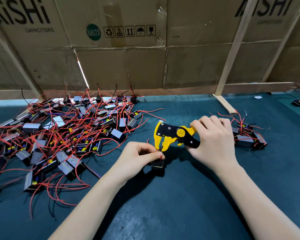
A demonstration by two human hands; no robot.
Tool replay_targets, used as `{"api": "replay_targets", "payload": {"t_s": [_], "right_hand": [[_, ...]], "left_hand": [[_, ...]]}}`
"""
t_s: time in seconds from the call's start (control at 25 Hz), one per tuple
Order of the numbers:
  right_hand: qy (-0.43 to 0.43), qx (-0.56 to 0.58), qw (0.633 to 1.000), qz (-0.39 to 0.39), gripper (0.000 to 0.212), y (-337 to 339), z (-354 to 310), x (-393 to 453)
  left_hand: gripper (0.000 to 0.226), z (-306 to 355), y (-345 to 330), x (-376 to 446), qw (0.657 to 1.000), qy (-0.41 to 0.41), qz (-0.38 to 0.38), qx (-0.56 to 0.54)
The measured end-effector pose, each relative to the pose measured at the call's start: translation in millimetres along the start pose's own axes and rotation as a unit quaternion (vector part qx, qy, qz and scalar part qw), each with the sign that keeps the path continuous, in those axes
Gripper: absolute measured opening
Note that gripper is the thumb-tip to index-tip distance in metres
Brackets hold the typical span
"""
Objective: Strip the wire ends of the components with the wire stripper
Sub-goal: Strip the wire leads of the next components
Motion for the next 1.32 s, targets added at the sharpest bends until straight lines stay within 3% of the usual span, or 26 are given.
{"api": "replay_targets", "payload": {"t_s": [0.36,0.76,1.16,1.32], "right_hand": [[0.042,-0.036,0.996,0.073,0.018,8,-1,2],[0.007,-0.028,0.998,0.055,0.025,5,6,0],[-0.020,-0.010,1.000,0.014,0.038,1,4,0],[-0.069,-0.034,0.997,0.014,0.031,-1,18,-1]], "left_hand": [[0.009,-2,4,-2,0.999,0.034,0.020,-0.008],[0.013,3,2,-1,0.999,-0.006,0.033,0.000],[0.019,2,2,0,1.000,0.012,0.012,0.023],[0.021,2,7,0,0.999,0.022,0.039,0.017]]}}
Point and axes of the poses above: each hand's wrist, its own x-axis towards the middle knuckle, its own y-axis out of the back of the hand, z = x × y, the point moved 6 cm from there along x, towards the middle knuckle, and after that the axes turned 2 degrees about -y, right-handed, at the moved point
